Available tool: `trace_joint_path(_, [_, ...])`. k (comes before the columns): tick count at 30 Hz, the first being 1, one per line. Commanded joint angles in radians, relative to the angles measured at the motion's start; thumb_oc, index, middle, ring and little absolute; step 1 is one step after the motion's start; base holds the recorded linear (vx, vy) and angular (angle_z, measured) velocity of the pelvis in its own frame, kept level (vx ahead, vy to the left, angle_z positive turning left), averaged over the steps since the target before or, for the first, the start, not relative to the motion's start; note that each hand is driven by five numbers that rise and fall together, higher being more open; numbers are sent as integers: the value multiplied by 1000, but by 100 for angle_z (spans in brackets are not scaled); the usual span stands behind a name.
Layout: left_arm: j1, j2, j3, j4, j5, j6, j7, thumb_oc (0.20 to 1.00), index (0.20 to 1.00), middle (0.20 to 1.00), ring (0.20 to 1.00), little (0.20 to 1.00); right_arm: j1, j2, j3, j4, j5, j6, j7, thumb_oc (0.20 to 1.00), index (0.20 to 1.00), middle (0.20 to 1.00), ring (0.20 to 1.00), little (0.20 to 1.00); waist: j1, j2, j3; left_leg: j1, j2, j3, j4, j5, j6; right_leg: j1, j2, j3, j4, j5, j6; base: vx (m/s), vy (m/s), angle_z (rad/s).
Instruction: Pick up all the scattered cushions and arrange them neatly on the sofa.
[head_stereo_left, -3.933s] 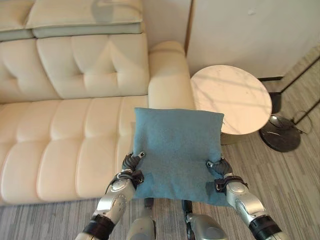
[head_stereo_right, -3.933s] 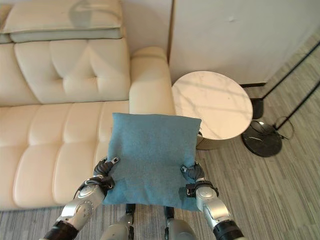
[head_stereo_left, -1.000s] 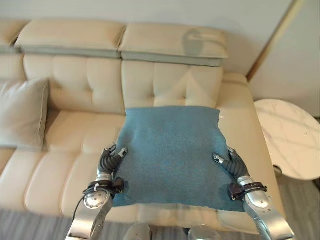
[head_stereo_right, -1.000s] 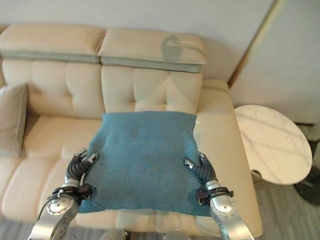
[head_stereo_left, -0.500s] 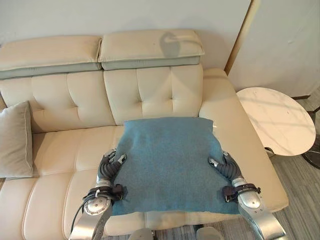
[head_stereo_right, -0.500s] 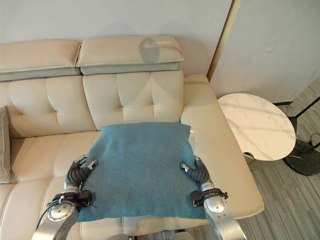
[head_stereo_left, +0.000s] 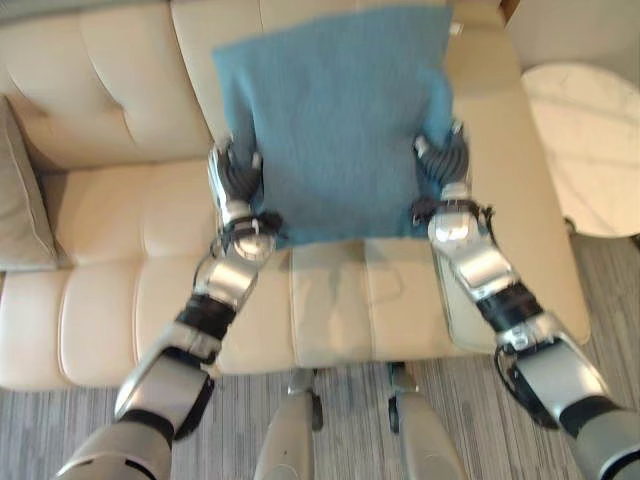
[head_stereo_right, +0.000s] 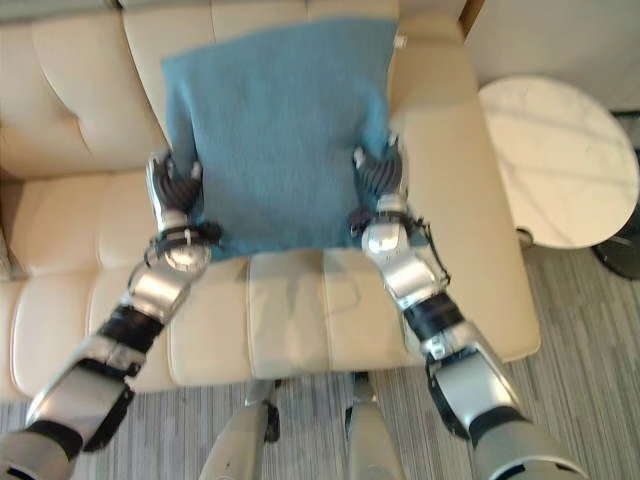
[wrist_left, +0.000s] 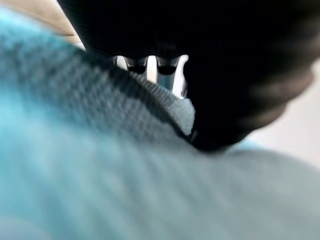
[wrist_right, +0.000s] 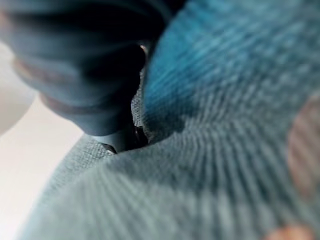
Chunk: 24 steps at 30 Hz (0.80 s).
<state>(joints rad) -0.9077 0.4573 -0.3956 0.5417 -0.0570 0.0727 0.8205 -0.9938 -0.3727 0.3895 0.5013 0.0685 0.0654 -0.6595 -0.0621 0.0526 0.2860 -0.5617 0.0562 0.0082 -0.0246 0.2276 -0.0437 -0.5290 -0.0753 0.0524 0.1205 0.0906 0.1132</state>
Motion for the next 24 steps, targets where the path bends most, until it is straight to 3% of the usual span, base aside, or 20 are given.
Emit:
trace_joint_path(1, [-329,59,-126,94,136,-58,42,200,200,200,200,200,-253,-11,76,36,-74,-122,-96,200,200,200,200,200,4,-41,44,-38,-43,22,188,-201,-14,-44,19,-28,118,-181,-28,0,0,0])
trace_joint_path(4, [-438,65,-182,210,156,-37,50,200,200,200,200,200,-342,-33,112,161,-91,-121,-139,200,200,200,200,200,6,-35,53,-105,-45,16,208,-198,-11,-113,14,-24,146,-180,-19,2,11,6])
trace_joint_path(5, [-477,67,-200,245,163,-30,53,304,304,304,304,304,-371,-41,128,210,-85,-114,-132,200,200,200,200,200,4,-36,57,-130,-46,12,211,-188,-10,-140,15,-25,156,-172,-18,21,5,11])
trace_joint_path(6, [-513,61,-218,293,162,-22,62,1000,1000,1000,1000,1000,-408,-47,154,269,-81,-104,-133,1000,1000,1000,1000,1000,8,-35,57,-149,-51,7,214,-191,-10,-159,15,-22,159,-177,-16,-3,7,15])
trace_joint_path(9, [-606,50,-275,420,206,12,72,1000,1000,1000,1000,1000,-462,-52,202,386,-138,-86,-174,1000,1000,1000,1000,1000,12,-29,76,-196,-58,-1,211,-182,-2,-197,11,-16,147,-172,-7,26,19,10])
trace_joint_path(17, [-587,37,-264,539,180,12,58,1000,1000,1000,1000,1000,-440,-23,199,487,-120,-67,-183,1000,1000,1000,1000,1000,8,-37,94,-186,-68,-7,177,-152,-1,-197,17,-7,119,-150,-6,9,6,3])
trace_joint_path(20, [-516,6,-183,543,44,-33,-8,1000,1000,1000,1000,1000,-386,-16,144,496,-58,-65,-156,1000,1000,1000,1000,1000,8,-41,100,-135,-67,-8,151,-148,-3,-145,19,-10,87,-144,-8,0,0,0])
trace_joint_path(21, [-432,-20,-78,549,-158,-97,-78,1000,1000,1000,1000,1000,-323,0,84,492,38,-59,-91,1000,1000,1000,1000,1000,9,-48,107,-72,-66,-4,129,-150,-4,-82,18,-17,63,-141,-9,14,11,-4])
trace_joint_path(22, [-431,-21,-78,549,-158,-97,-78,1000,1000,1000,1000,1000,-321,0,84,491,39,-59,-91,1000,1000,1000,1000,1000,9,-48,109,-64,-66,-4,125,-154,-5,-73,18,-17,59,-144,-9,22,15,-7])
trace_joint_path(23, [-373,-23,-18,481,-263,-137,-110,1000,1000,1000,1000,1000,-272,17,26,457,118,-74,-66,1000,1000,1000,1000,1000,12,-48,106,-32,-67,-3,113,-156,-5,-41,18,-17,45,-138,-9,14,34,-6])
trace_joint_path(24, [-317,-17,10,466,-356,-162,-207,1000,1000,1000,1000,1000,-216,22,-8,426,182,-82,1,1000,1000,1000,1000,1000,10,-49,103,0,-63,4,99,-154,-4,-14,18,-19,32,-133,-10,23,39,-6])
